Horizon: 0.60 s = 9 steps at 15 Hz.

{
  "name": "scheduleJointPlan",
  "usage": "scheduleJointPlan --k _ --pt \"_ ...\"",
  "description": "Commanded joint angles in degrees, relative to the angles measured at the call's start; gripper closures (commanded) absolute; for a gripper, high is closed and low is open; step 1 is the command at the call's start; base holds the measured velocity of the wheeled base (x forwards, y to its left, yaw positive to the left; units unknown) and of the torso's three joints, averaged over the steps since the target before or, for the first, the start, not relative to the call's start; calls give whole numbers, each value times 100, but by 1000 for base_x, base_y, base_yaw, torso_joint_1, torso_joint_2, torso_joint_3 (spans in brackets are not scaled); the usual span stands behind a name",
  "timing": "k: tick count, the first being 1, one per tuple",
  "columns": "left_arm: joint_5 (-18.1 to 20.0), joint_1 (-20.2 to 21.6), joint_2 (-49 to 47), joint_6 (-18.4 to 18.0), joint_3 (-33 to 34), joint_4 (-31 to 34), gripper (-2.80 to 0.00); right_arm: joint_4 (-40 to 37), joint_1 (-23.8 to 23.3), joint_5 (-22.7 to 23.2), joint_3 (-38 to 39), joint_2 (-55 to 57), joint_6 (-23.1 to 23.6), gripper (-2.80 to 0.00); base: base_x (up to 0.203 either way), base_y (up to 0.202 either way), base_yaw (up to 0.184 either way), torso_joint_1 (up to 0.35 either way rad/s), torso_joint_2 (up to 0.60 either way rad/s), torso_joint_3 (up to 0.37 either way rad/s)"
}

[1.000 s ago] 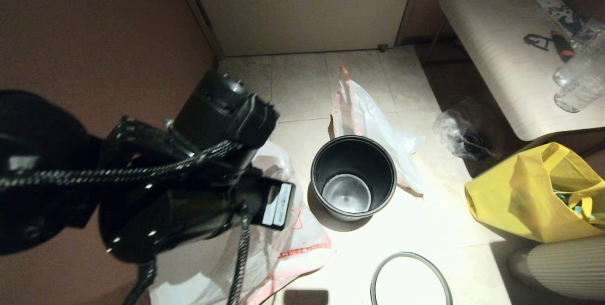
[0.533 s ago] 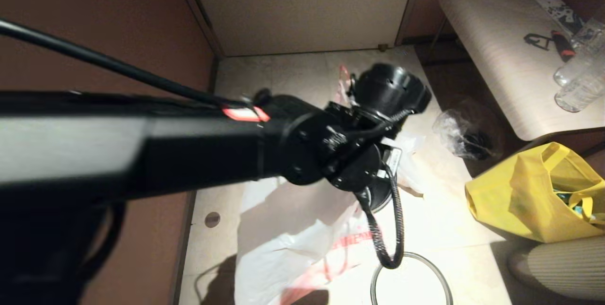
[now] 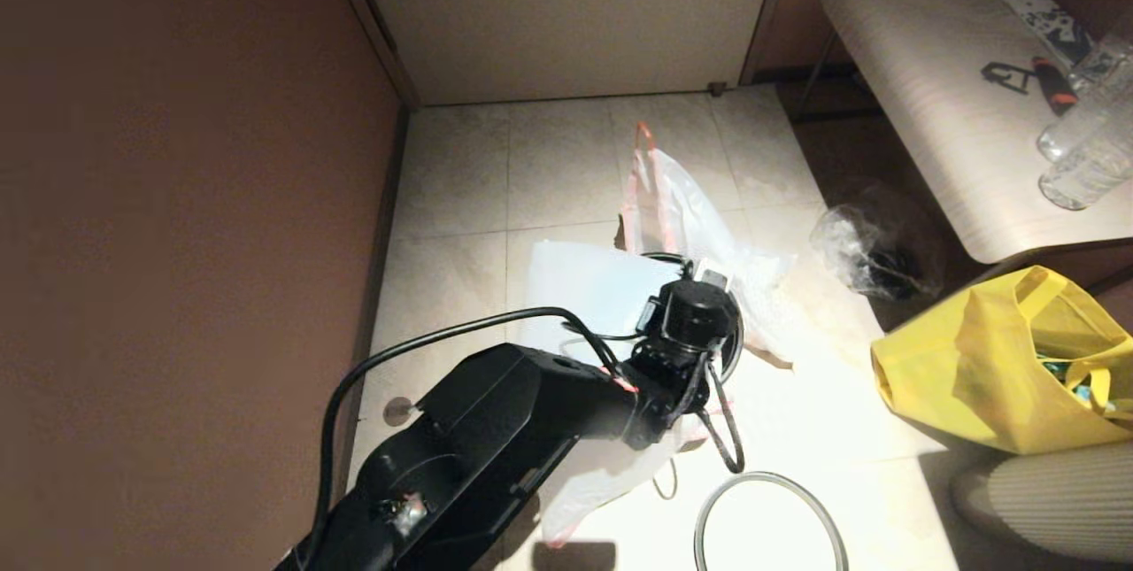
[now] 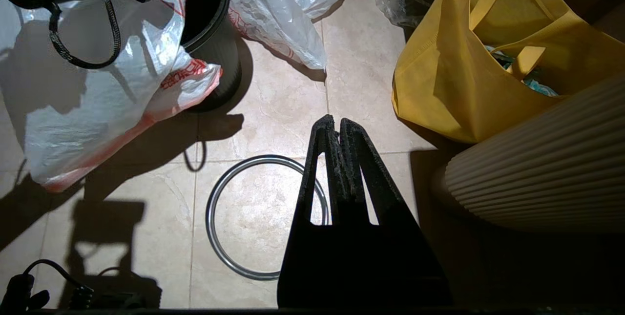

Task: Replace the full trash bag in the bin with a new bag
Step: Put the new garbage bag on the trash can

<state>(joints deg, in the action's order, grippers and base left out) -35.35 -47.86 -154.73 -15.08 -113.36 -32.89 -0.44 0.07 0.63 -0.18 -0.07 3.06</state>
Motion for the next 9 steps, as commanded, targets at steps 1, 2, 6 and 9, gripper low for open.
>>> scheduleJointPlan --k 1,2,6,9 --pt "19 192 -404 -47 -11 -438 0 0 1 7 1 -1 10 0 0 0 0 0 0 0" --pt "125 228 -442 -47 -11 -476 0 0 1 7 1 -1 10 0 0 0 0 0 0 0" --pt "601 293 -708 -70 -11 -483 0 0 1 7 1 -1 2 0 0 0 0 0 0 0" --pt "847 287 -843 -328 -11 -488 0 1 -5 4 1 -1 7 0 0 0 0 0 0 0"
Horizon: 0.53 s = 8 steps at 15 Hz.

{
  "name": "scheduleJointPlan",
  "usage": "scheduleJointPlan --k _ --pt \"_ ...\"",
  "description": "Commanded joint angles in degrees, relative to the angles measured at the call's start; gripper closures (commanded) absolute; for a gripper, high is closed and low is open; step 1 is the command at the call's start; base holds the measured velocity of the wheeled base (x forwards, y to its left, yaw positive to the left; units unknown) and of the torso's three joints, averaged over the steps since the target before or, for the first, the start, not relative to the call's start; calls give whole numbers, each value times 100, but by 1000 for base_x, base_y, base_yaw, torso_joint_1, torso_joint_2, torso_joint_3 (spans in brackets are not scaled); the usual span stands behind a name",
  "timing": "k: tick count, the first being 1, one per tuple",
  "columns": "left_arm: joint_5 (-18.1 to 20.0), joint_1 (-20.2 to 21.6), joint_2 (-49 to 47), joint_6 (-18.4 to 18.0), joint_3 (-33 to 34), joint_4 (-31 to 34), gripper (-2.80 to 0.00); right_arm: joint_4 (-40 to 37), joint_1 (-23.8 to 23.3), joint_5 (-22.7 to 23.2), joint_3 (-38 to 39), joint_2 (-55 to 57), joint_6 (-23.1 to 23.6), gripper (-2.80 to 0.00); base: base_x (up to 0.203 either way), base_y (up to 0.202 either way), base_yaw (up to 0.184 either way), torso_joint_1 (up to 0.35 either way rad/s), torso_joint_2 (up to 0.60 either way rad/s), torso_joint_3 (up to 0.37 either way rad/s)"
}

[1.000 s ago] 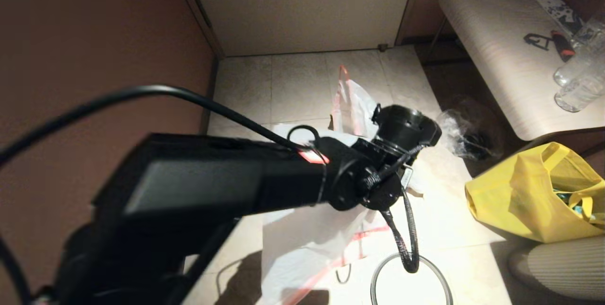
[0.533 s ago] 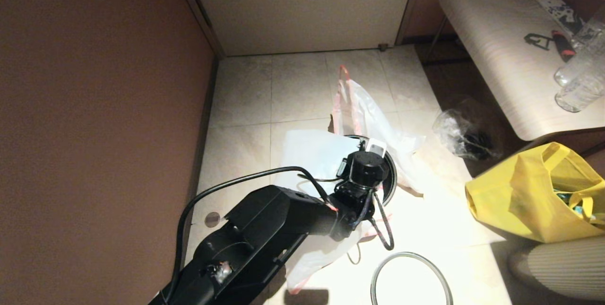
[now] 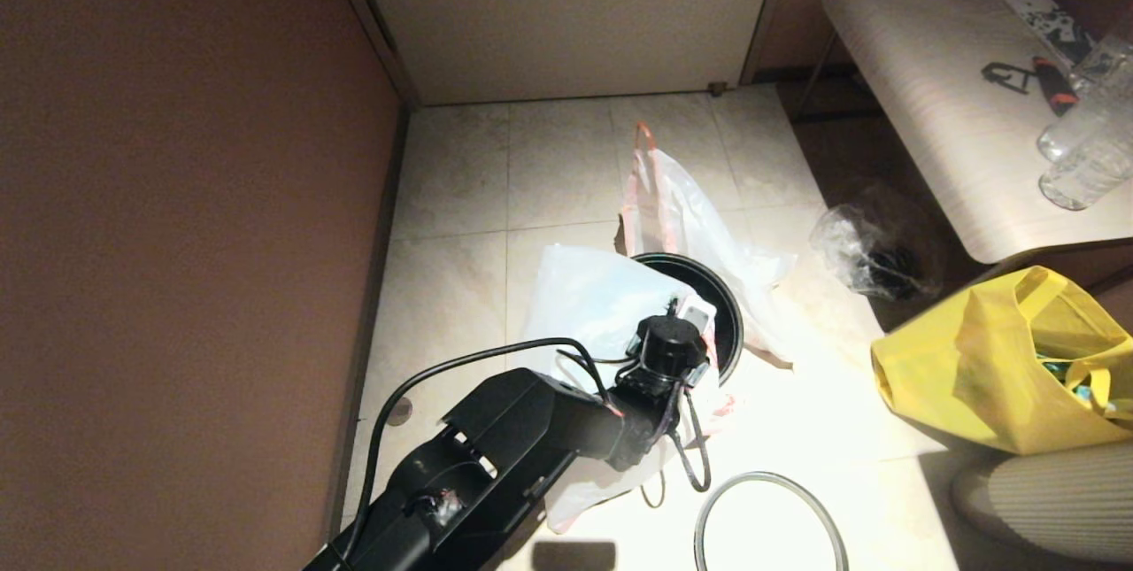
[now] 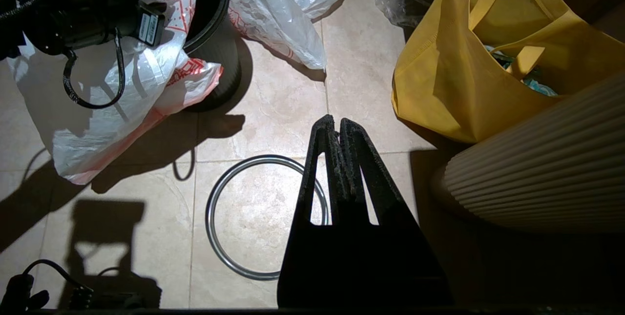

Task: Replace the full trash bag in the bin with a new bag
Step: Put the new garbage bag on the trash can

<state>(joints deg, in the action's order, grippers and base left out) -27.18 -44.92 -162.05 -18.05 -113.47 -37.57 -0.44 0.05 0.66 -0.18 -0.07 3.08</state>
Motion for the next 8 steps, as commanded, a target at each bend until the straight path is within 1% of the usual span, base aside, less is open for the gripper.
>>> scheduleJointPlan --k 1,3,5,8 --pt "126 1 -149 -40 0 -9 0 0 4 -3 1 -1 6 0 0 0 0 0 0 0" --pt "274 44 -178 -50 0 33 0 0 4 4 1 -1 7 0 0 0 0 0 0 0" --pt "389 126 -193 -141 0 121 0 0 4 4 1 -1 -1 0 0 0 0 0 0 0" --pt "376 311 -178 -183 0 277 0 0 4 4 1 -1 0 0 0 0 0 0 0 0"
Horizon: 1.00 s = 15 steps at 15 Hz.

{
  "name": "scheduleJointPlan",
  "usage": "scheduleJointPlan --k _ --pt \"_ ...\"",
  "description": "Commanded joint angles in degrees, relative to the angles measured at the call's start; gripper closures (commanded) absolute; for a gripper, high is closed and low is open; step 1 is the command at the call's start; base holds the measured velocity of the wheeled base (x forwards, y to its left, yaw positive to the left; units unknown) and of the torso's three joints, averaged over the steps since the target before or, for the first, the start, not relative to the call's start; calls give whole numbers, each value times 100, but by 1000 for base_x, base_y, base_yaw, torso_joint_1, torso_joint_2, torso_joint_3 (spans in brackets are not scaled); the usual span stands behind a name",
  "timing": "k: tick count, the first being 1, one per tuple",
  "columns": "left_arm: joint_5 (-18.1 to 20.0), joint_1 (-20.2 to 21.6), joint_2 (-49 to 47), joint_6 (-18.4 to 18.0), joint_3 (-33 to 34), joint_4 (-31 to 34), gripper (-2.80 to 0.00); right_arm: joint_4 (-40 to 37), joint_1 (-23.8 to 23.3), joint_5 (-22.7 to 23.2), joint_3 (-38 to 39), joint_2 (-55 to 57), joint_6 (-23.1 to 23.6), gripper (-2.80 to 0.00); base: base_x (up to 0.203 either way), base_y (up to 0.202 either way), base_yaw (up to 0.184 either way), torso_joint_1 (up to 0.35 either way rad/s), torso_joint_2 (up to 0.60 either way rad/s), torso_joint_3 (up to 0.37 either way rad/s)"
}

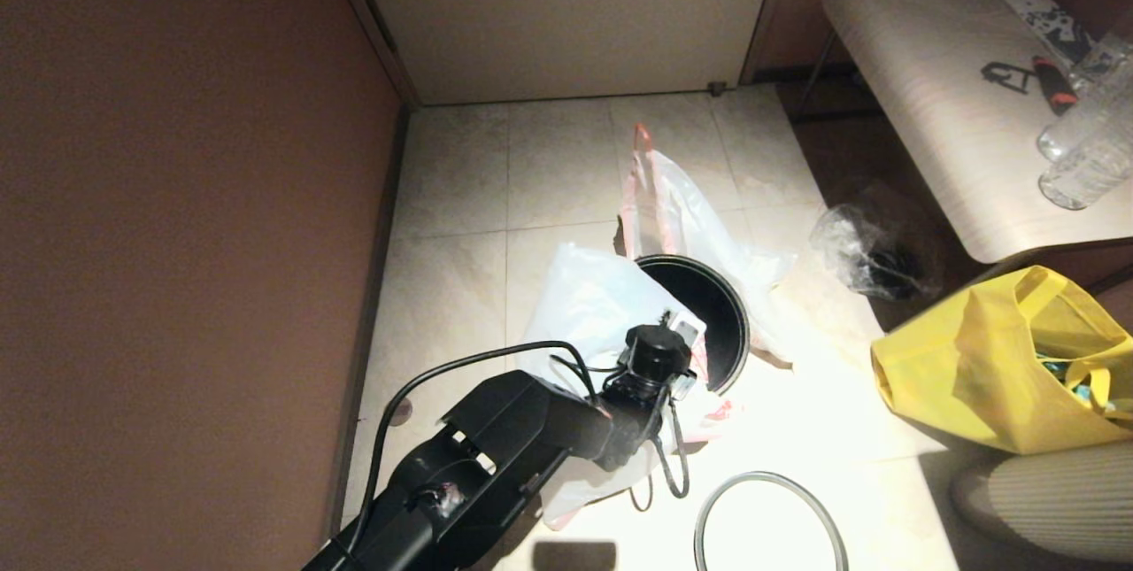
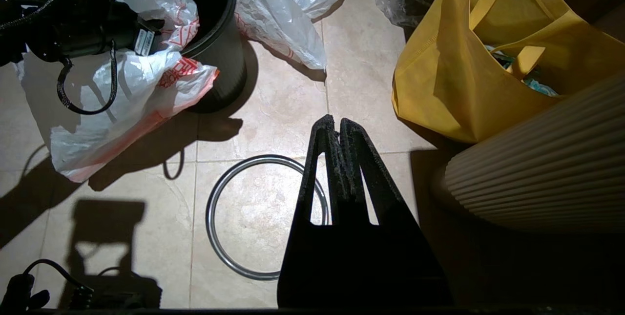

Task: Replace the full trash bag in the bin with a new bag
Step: Put the new garbage bag on the trash can

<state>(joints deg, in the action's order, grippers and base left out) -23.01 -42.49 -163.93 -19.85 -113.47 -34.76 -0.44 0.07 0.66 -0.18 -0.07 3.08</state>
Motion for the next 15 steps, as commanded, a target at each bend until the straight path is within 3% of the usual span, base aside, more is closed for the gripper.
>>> scheduleJointPlan --k 1,4,9,13,14,15 --pt "-105 105 29 -2 12 103 0 0 -1 4 1 -1 -1 0 0 0 0 0 0 0" --pt "-199 118 293 84 101 669 0 0 1 4 1 -1 1 0 0 0 0 0 0 0" --pt "-94 -7 928 641 167 2708 0 0 1 3 1 -1 6 0 0 0 0 0 0 0" --pt "-151 -115 854 605 167 2715 0 0 1 4 1 -1 -1 0 0 0 0 0 0 0" --pt "-160 -154 862 605 167 2694 -280 0 1 4 1 -1 -1 0 0 0 0 0 0 0" --pt "-160 -174 871 613 150 2677 -280 0 -6 2 1 -1 3 0 0 0 0 0 0 0"
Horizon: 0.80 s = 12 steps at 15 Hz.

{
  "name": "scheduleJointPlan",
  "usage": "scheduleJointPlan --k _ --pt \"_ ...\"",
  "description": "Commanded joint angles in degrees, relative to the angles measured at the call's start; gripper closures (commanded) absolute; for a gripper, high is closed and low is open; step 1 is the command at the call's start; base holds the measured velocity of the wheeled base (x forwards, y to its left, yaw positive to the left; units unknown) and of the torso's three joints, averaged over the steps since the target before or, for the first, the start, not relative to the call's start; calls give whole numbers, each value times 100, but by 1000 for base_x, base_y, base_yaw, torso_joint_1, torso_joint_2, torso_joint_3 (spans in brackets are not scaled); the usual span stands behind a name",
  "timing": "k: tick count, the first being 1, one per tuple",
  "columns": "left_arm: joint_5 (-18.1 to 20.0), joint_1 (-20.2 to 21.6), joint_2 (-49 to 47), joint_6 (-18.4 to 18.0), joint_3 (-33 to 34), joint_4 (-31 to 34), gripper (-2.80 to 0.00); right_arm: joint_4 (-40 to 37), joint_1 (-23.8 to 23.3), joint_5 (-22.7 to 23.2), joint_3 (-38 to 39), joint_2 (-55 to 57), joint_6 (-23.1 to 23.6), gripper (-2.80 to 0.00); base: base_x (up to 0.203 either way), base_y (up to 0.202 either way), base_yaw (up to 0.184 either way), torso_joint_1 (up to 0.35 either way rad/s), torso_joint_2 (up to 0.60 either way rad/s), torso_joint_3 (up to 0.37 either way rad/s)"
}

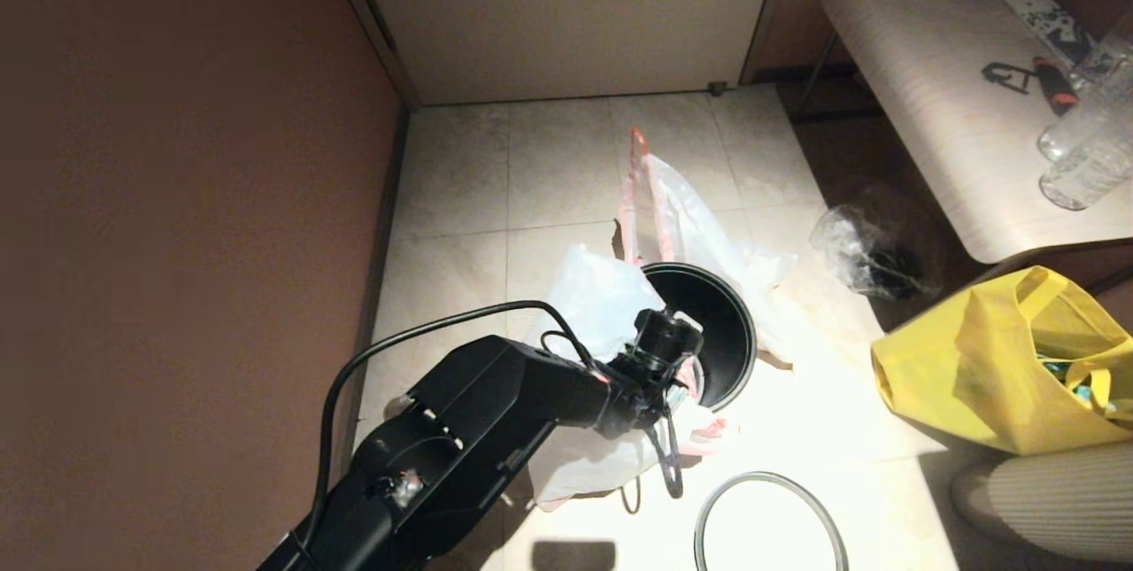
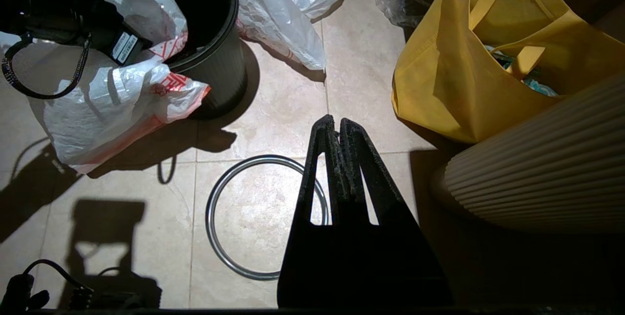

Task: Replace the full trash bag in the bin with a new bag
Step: Put the new garbage bag on the trash can

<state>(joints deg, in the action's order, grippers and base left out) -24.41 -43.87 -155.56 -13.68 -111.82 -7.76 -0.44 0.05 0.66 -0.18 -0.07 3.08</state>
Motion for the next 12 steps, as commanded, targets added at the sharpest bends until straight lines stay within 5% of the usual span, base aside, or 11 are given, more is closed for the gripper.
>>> scheduleJointPlan --k 1,5,12 --pt "-20 -82 47 -3 -19 -106 -280 0 4 4 1 -1 0 0 0 0 0 0 0 0" --pt "-47 -218 345 124 5 -339 -280 0 4 3 1 -1 2 0 0 0 0 0 0 0" --pt "-68 -579 1133 1385 46 815 -280 0 4 4 1 -1 4 0 0 0 0 0 0 0"
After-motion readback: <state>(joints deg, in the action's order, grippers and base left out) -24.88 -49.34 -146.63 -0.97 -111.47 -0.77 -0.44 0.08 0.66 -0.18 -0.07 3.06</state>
